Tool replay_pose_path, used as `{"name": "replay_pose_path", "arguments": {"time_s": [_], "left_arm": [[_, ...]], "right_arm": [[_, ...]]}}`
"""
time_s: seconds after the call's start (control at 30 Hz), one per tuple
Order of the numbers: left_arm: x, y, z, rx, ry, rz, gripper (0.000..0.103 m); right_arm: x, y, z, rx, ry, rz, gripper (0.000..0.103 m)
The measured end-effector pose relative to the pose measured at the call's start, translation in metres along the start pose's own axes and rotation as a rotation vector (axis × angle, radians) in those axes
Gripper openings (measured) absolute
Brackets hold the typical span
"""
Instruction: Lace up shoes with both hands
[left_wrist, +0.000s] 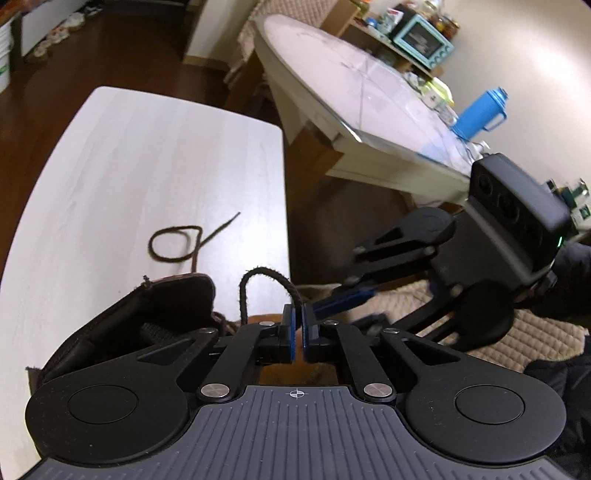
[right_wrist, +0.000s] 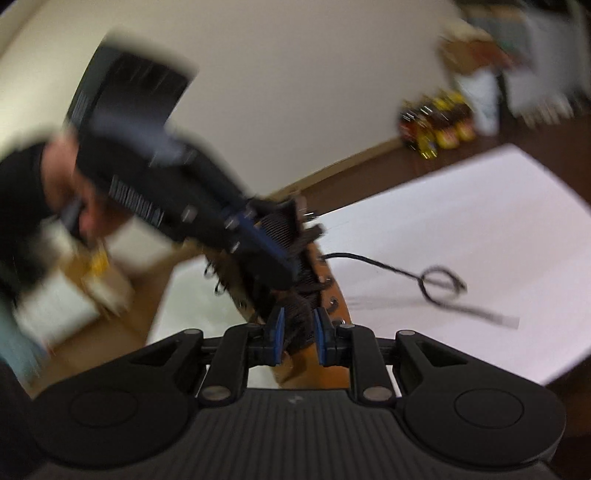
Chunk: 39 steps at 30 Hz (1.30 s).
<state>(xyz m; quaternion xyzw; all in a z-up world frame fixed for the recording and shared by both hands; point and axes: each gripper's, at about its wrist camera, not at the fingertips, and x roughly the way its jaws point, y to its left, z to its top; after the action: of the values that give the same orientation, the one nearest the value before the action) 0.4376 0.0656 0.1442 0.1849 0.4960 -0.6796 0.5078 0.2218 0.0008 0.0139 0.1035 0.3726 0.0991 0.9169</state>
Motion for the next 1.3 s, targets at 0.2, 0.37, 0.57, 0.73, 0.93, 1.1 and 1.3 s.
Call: {"name": "replay_pose_path", "arguments": {"time_s": [0.2,0.37,0.57,0.73,0.93,1.1,1.3], "left_arm": [[-0.004,-0.001,0.000,0.013,0.002,-0.021,0.003],[-0.007,0.007,-0.002,-0.023,-0.027,0.037,0.004],[-0.028,0.020,-0.010,-0.120,-0.106,0.041,0.007],[-0.051,0.021,-0.023,-0.132,-0.154,0.082,0.007],[-0.053,0.007,-0.035,-0.023,-0.075,0.205,0.007],[-0.051,0.006,-0.038,-0.003,-0.038,0.212,0.007],[-0.061,-0.012,-0.039,0.089,-0.032,0.249,0.007]], "right_arm": [[0.018,0.008,0.006,-0.072,0.008,-0.024,0.020],[0.021,-0.005,0.004,0.079,0.019,0.038,0.003],[0.026,-0.066,-0.030,0.764,-0.012,0.372,0.003],[0.028,-0.086,-0.049,0.974,-0.096,0.446,0.003],[0.028,-0.090,-0.044,0.955,-0.129,0.361,0.003],[0.032,-0.092,-0.031,0.915,-0.148,0.342,0.003],[0.032,-0.088,-0.031,0.925,-0.145,0.352,0.003]]}}
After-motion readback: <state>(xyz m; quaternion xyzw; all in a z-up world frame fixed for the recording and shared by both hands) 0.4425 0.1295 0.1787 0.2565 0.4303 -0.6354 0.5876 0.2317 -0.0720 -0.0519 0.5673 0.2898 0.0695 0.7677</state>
